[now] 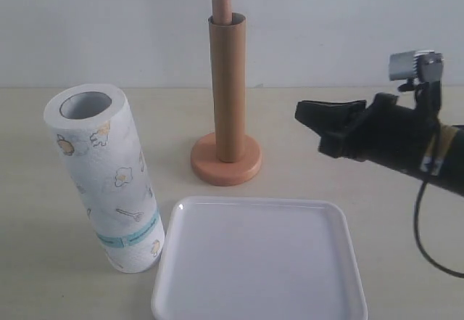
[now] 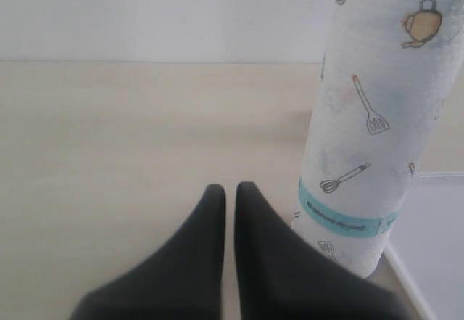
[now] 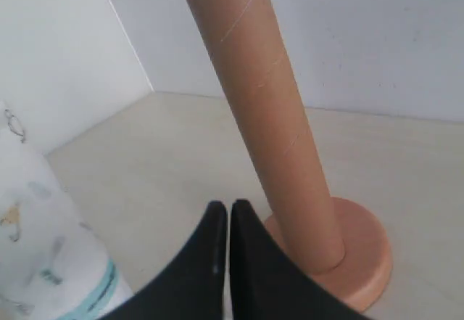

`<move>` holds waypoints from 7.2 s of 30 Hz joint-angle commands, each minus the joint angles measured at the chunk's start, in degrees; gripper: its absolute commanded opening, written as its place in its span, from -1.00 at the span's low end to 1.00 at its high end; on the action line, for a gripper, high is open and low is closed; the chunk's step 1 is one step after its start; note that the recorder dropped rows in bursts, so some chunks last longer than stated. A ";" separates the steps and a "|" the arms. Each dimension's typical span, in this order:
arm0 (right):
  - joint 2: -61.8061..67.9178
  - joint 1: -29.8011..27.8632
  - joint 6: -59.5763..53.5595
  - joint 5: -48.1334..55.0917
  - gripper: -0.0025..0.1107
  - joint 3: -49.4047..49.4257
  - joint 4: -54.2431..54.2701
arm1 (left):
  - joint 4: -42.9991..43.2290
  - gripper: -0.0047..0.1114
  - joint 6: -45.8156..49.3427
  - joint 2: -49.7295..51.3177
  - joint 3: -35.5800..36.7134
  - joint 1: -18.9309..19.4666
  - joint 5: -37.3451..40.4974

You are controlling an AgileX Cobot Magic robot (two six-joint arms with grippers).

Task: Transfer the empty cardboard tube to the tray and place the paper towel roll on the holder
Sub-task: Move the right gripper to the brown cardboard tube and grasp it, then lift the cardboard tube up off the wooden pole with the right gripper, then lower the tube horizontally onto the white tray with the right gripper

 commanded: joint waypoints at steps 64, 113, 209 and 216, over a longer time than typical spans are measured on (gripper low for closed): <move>12.50 18.00 -20.53 18.41 -0.96 -31.55 30.28 | -0.45 -0.85 0.09 -0.15 0.20 -0.19 -0.04; -27.68 18.13 -67.45 113.82 -0.96 -31.44 49.41 | -0.45 -0.85 0.09 -0.15 0.20 -0.19 -0.04; 10.05 40.91 -64.89 103.72 0.09 -31.44 34.29 | -0.45 -0.85 0.09 -0.15 0.20 -0.19 -0.04; 10.05 40.91 -65.45 103.47 0.30 -31.44 34.29 | -0.45 -0.85 0.09 -0.15 0.20 -0.19 -0.04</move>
